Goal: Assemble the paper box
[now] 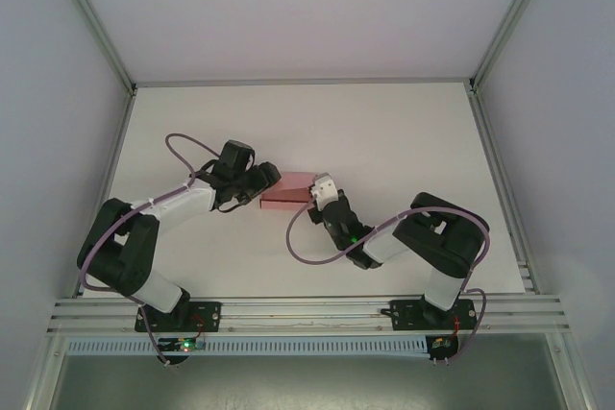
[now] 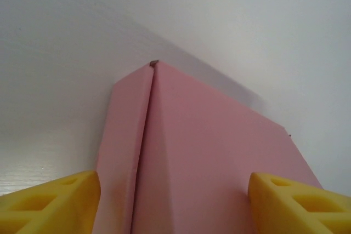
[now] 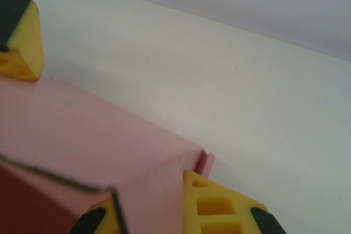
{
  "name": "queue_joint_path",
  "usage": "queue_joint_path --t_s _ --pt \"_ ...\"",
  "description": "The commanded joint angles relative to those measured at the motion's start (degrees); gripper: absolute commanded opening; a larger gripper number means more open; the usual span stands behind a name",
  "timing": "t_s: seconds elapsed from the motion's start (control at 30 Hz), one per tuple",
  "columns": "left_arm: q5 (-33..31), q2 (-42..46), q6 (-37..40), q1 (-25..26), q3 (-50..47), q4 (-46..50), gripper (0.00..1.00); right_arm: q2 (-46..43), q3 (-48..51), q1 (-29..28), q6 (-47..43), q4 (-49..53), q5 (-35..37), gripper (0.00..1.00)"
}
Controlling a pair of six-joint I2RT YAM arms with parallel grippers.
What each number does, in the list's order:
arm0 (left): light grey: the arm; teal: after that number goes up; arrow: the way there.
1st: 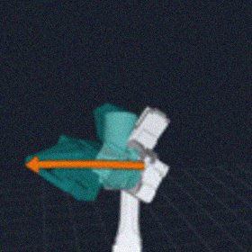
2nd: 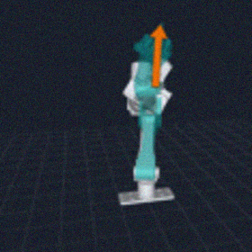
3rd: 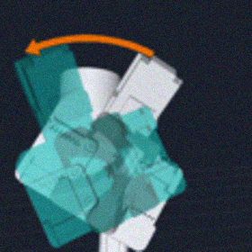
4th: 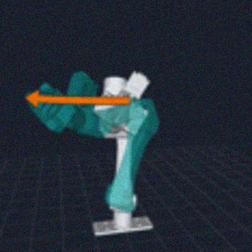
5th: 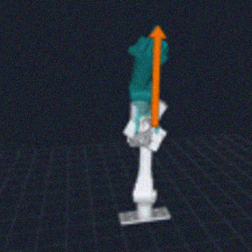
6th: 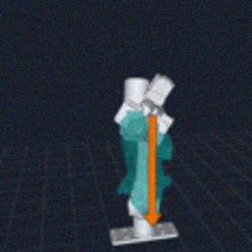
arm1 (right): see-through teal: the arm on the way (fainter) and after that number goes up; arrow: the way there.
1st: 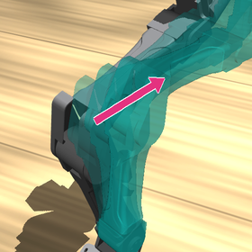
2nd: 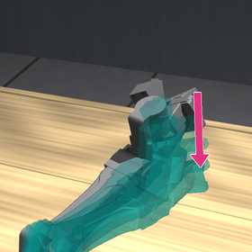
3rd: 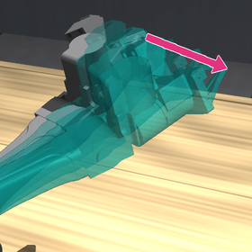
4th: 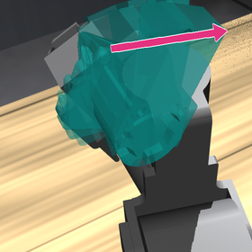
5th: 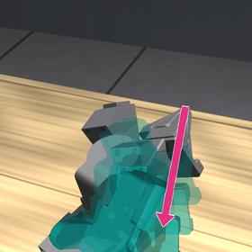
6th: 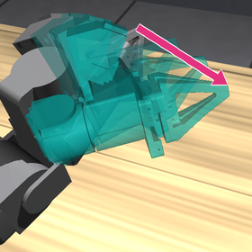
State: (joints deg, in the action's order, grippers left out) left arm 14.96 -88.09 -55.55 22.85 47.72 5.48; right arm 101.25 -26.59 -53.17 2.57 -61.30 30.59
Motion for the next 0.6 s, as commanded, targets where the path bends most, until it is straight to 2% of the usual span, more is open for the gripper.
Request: queue_joint_path --t_s 0.0,0.1,0.3,0.4,0.57 --pt "-1.6 -1.8 1.5 -0.4 -2.0 0.4 0.71 -0.2 2.5 -1.3 -0.4 5.7 -3.2 0.11" --pt "-2.1 -1.5 1.4 -0.5 -3.0 -0.2 0.69 -1.6 3.4 -1.3 -0.9 5.1 -4.8 0.25" --pt "-2.4 -1.3 1.3 -0.5 -5.2 -1.7 0.65 -6.9 4.6 -1.4 -1.2 6.2 -6.7 0.48" --pt "-2.5 -1.3 1.5 -0.4 -6.4 -2.6 0.65 -10.0 4.9 -1.3 -1.2 8.7 -7.7 0.54" --pt "-2.9 -0.8 2.0 -0.3 -7.4 -2.9 0.65 -15.3 4.4 -1.3 -1.3 16.4 -11.3 0.75"
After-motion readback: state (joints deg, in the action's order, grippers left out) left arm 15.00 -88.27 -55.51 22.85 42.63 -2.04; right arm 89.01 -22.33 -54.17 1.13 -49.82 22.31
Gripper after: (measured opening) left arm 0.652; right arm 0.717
